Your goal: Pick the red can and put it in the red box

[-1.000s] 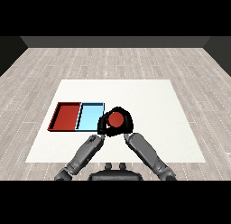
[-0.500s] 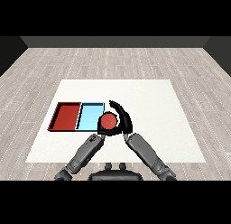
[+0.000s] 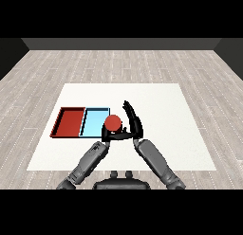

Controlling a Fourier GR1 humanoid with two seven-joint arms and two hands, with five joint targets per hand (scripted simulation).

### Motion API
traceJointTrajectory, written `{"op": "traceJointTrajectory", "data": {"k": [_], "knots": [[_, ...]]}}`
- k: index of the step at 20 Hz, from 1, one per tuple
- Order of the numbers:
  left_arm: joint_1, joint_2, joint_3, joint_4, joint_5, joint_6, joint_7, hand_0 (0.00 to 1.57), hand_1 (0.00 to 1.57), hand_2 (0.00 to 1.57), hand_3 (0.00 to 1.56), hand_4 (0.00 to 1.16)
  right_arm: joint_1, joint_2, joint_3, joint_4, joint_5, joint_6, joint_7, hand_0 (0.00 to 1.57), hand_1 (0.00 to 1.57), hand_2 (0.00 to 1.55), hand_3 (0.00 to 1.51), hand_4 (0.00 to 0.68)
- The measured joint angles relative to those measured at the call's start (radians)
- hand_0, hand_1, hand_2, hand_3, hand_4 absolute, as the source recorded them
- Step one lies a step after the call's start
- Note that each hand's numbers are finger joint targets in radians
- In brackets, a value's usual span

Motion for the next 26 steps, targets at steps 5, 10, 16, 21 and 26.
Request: {"op": "traceJointTrajectory", "data": {"k": [5,10,16,21,26], "knots": [[-0.005,-0.005,0.021,-0.016,-0.027,0.018,0.025,1.57,1.57,1.56,1.46,1.13,0.028,-0.007,-0.058,-0.029,-0.033,0.069,-0.002,0.0,0.0,0.0,0.0,0.0],[-0.023,0.015,0.073,-0.017,-0.043,-0.007,0.046,1.57,1.57,1.57,1.47,1.13,0.137,-0.063,-0.1,-0.168,-0.052,0.131,-0.002,0.0,0.0,0.0,0.0,0.0],[-0.01,0.082,0.157,-0.067,-0.054,-0.043,0.079,1.57,1.57,1.57,1.48,1.13,0.27,-0.124,-0.164,-0.314,-0.094,0.185,-0.003,0.0,0.0,0.0,0.0,0.0],[-0.013,0.163,0.232,-0.089,-0.073,-0.047,0.137,1.57,1.57,1.57,1.49,1.12,0.362,-0.175,-0.245,-0.341,-0.14,0.246,-0.03,0.0,0.0,0.0,0.0,0.0],[0.003,0.297,0.314,-0.073,-0.088,-0.081,0.179,1.57,1.57,1.57,1.49,1.14,0.428,-0.204,-0.308,-0.345,-0.169,0.269,-0.033,0.0,0.0,0.0,0.0,0.0]]}}
